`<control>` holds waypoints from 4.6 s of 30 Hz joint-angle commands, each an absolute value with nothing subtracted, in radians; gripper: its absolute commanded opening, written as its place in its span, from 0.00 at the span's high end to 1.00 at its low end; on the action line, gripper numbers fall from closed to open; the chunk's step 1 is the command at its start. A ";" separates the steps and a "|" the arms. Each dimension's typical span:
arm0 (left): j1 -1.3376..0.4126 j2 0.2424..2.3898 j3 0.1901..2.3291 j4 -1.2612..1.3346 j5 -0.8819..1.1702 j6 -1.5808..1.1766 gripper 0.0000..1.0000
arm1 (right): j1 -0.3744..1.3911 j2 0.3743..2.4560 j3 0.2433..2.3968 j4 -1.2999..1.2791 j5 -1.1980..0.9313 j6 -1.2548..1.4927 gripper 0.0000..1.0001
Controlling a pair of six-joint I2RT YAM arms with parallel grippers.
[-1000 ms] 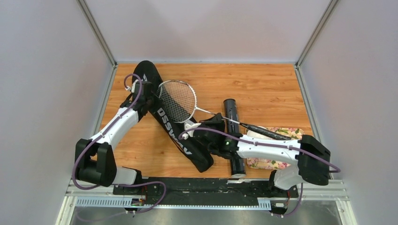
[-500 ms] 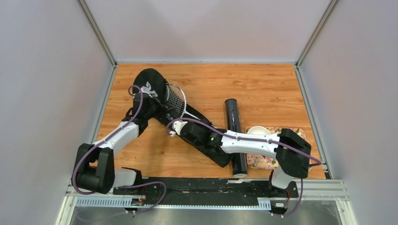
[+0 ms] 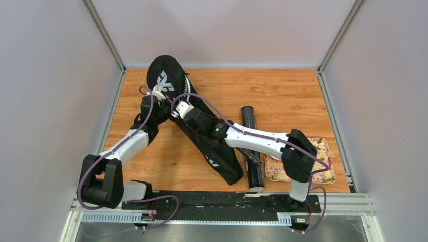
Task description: Pack up the badminton gear
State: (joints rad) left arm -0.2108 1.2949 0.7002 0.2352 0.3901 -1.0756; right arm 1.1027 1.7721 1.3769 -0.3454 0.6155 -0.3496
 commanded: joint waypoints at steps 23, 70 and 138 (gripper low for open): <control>-0.221 1.282 0.630 0.373 0.546 -1.092 1.00 | 0.830 1.723 1.412 -0.592 -0.224 0.158 0.43; -0.221 1.275 0.614 0.345 0.563 -1.063 1.00 | 0.824 1.717 1.373 -0.568 -0.262 0.373 1.00; -0.219 1.218 0.554 0.281 0.554 -1.068 1.00 | 0.581 2.147 1.842 0.090 -0.469 0.776 0.50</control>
